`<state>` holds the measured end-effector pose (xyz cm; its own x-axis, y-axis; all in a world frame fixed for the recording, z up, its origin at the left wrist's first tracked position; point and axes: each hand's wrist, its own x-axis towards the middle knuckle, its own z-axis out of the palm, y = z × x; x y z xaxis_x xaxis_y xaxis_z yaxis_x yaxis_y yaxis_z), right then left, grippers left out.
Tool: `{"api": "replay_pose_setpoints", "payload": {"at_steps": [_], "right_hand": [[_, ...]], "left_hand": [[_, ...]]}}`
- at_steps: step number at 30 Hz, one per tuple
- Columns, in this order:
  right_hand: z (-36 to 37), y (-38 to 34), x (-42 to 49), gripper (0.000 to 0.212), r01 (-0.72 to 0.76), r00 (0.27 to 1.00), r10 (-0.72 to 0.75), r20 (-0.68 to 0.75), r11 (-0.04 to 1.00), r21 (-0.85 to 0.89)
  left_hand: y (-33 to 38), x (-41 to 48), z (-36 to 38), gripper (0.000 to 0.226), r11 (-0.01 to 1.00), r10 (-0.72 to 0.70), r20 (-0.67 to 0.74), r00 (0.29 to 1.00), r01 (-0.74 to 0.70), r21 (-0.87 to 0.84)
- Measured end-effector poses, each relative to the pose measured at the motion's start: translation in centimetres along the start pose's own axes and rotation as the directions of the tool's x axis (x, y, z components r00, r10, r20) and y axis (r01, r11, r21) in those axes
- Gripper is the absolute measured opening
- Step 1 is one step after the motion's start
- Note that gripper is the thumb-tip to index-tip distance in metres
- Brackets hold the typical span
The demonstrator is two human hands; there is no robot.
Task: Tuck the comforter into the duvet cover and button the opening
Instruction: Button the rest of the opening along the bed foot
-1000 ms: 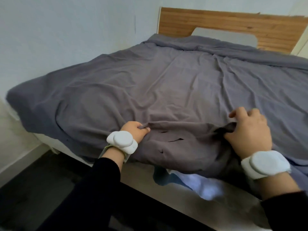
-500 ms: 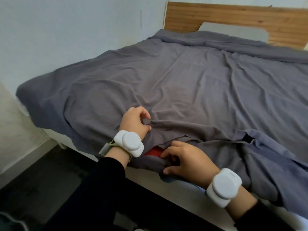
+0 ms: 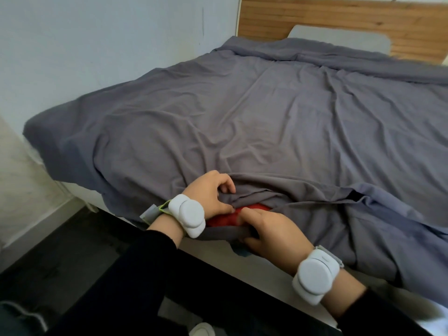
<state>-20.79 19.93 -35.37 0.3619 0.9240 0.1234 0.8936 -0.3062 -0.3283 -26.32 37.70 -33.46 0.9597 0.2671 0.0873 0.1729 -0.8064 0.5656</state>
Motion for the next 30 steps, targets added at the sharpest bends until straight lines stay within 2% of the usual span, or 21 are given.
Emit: {"api": "replay_pose_setpoints", "payload": {"at_steps": [2,5,9,12,14,16,20,26,30], "right_hand": [[0.0,0.1,-0.1,0.017,0.026,1.0,-0.027,-0.011,0.999,-0.03],[-0.2,-0.1,-0.3,0.016,0.064,0.996,-0.073,-0.058,0.988,-0.137],[-0.9,-0.7,-0.8,0.013,0.081,0.964,-0.102,-0.246,0.992,-0.097],[-1.3,-0.8,-0.9,0.019,0.07,0.932,-0.078,-0.355,0.997,-0.036],[-1.4,-0.7,-0.8,0.024,0.064,0.91,-0.07,-0.408,0.998,-0.028],[-1.4,-0.8,-0.7,0.027,0.053,0.897,-0.052,-0.438,0.999,-0.009],[-1.3,-0.5,-0.3,0.022,0.044,0.882,-0.034,-0.47,0.999,0.01],[-1.7,-0.4,-0.2,0.026,-0.006,0.867,0.041,-0.496,0.997,0.073],[-2.2,-0.4,-0.1,0.025,0.017,0.835,0.045,-0.548,0.994,0.108]], "left_hand": [[0.1,-0.1,0.0,0.022,1.0,0.015,-0.032,0.999,-0.015,0.008],[-0.2,0.0,-0.7,0.018,0.997,-0.035,-0.022,0.999,0.034,-0.073],[-1.1,0.0,-1.8,0.017,0.992,-0.116,0.077,0.99,0.119,-0.044],[-1.0,-0.2,-1.5,0.003,0.994,-0.111,-0.011,0.994,0.111,-0.023],[-0.6,-0.3,-0.8,0.017,0.991,-0.112,-0.059,0.992,0.108,-0.073],[-0.2,-0.2,-0.3,0.022,0.995,-0.095,-0.074,0.993,0.092,-0.041],[0.5,-0.2,-0.1,0.007,0.998,-0.033,-0.149,0.988,0.041,0.051],[0.8,0.0,-1.0,0.015,0.978,-0.095,-0.334,0.938,0.025,-0.208],[0.9,0.0,-0.9,0.022,0.941,-0.183,-0.31,0.933,0.075,-0.331]]}}
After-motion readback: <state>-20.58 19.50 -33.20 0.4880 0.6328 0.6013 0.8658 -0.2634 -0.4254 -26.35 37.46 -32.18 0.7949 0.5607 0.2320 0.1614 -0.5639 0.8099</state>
